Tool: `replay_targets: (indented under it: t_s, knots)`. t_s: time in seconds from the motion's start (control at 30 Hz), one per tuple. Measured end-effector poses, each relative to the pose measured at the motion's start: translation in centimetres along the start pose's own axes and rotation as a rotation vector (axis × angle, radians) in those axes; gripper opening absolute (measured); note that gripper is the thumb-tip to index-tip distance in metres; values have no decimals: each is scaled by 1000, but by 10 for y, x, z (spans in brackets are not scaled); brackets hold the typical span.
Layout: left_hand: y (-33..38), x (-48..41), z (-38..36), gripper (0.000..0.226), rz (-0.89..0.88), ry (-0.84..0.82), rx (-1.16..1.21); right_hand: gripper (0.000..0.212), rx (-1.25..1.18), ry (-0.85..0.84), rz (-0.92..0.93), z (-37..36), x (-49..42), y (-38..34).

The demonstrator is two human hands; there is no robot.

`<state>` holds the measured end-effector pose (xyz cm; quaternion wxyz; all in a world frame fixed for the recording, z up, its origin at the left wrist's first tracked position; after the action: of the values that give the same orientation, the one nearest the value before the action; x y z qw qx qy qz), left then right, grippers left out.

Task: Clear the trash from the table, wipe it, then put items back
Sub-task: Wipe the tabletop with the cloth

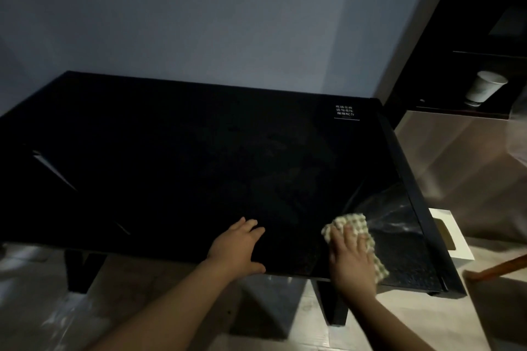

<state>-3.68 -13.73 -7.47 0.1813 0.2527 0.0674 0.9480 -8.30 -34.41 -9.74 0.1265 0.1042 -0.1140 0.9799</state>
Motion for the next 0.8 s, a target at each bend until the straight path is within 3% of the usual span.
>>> replay_targets:
  t_s: [0.07,0.17,0.23,0.3,0.47,0.5,0.67,0.7,0.8]
  knots:
    - [0,0,0,85,1,5,-7,59,18,-62,174,-19,12,-38]
    - [0,0,0,84,3,0,-13,51,138,-74,405,-37,28,-64]
    - [0,1,0,84,5,-8,-31,52,112,-121,400,-26,21,-51]
    - [-1,2,0,84,7,-29,-55,59,122,-54,338,-10,4,-20]
    - [1,-4,7,65,28,-66,-50,51,-7,13,-29,9,-16,9]
    - [1,-8,9,59,42,-62,-53,52,-26,-30,-24,4,-14,-5]
    - [6,-30,19,50,116,-20,-107,63,42,-136,364,-6,-3,-52]
    - [7,-34,20,50,121,-29,-102,68,29,-85,413,-3,-11,-46]
    - [10,-46,27,51,129,-41,-56,66,-34,-50,171,11,-47,2]
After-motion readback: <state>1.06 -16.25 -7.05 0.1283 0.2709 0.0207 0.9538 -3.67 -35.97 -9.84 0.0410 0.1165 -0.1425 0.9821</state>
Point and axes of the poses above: each hand's wrist, its own x-axis away from the middle knuckle, its own z-axis out of the back of the hand, y = z × x, the point moved 5 cm from there along -x, towards the middle knuckle, and after that the axes turned 2 degrees about z, right-handed, at the moved point
